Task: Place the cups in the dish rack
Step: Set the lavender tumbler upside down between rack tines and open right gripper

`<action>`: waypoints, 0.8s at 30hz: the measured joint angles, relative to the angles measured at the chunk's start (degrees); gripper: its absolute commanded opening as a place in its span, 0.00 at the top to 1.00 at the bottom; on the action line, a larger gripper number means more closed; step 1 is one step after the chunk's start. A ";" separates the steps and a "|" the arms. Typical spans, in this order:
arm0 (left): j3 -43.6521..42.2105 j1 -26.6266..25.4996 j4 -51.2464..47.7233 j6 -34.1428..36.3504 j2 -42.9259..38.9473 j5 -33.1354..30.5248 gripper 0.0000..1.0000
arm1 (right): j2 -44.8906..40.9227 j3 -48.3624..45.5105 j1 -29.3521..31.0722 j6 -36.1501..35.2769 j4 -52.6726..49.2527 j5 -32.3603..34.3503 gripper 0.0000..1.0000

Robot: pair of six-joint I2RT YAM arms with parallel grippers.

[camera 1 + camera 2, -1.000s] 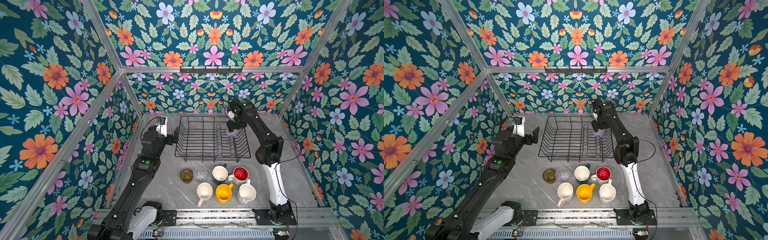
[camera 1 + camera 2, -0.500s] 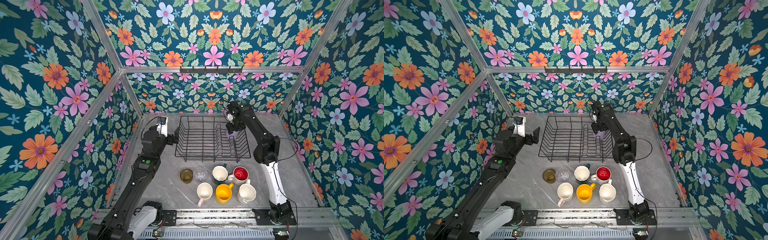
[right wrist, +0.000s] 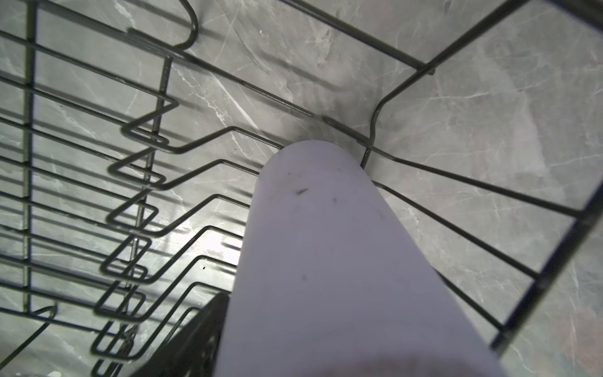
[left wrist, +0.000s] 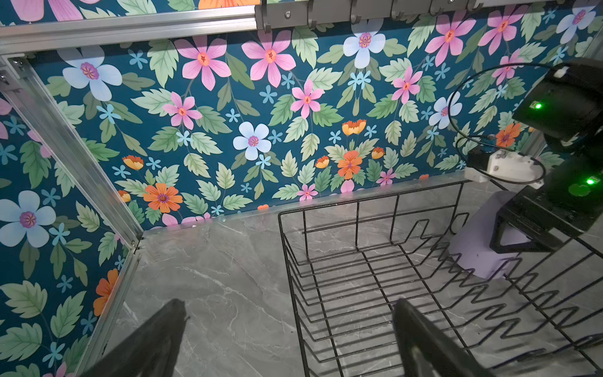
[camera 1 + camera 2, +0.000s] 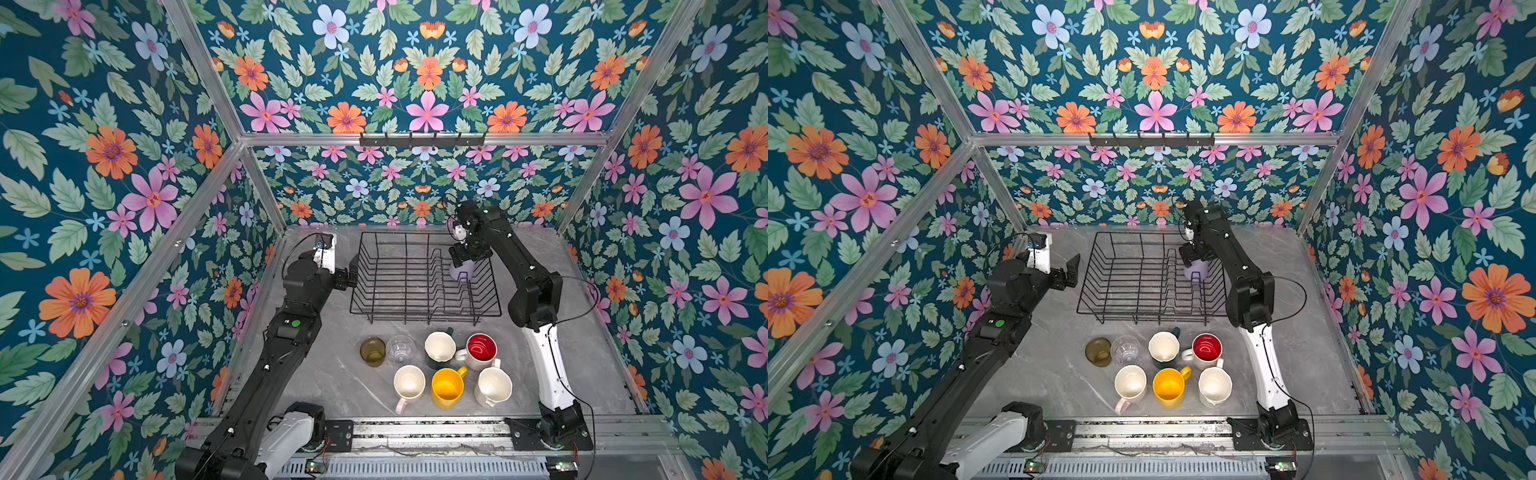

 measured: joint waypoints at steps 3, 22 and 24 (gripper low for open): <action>0.00 0.00 -0.02 0.00 0.00 0.00 0.00 | -1.62 -0.17 0.00 0.66 0.28 -0.24 0.17; 0.11 0.00 -0.04 -0.44 -0.04 -0.07 0.00 | -31.69 -31.10 0.00 7.02 15.87 -2.36 0.17; 0.20 0.00 -0.04 -0.70 0.07 -0.22 0.00 | -35.74 -35.78 0.00 8.11 18.16 -2.95 0.17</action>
